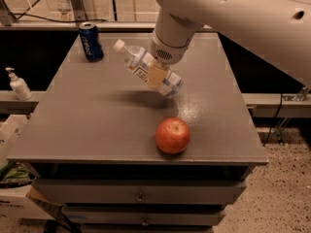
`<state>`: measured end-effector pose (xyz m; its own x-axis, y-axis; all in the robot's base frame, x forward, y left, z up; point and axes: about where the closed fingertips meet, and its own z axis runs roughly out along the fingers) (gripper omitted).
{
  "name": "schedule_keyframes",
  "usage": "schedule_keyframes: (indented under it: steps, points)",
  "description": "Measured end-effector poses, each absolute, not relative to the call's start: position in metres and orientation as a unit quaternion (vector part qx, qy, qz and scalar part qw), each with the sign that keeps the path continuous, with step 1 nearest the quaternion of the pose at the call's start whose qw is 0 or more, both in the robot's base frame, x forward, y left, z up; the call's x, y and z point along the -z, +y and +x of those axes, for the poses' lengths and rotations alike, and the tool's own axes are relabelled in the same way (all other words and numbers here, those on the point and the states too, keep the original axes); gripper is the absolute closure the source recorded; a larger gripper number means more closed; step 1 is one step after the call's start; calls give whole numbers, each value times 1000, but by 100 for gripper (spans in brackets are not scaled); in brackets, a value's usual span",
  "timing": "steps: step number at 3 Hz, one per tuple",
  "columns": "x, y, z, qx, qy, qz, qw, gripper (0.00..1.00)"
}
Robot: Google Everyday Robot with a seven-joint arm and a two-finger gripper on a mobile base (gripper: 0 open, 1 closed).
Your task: Knock blue plastic bottle over
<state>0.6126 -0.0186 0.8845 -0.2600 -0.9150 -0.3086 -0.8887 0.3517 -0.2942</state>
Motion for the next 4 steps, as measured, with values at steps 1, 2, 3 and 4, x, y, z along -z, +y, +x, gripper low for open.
schedule_keyframes:
  steps: [1,2,3,4]
  points:
    - [-876,-20,608,46,787,-588,179,83]
    - [-873,-18,607,47,782,-598,170,59]
    - [-872,-12,608,42,776,-605,172,36]
    - [-871,-7,608,38,772,-609,177,14]
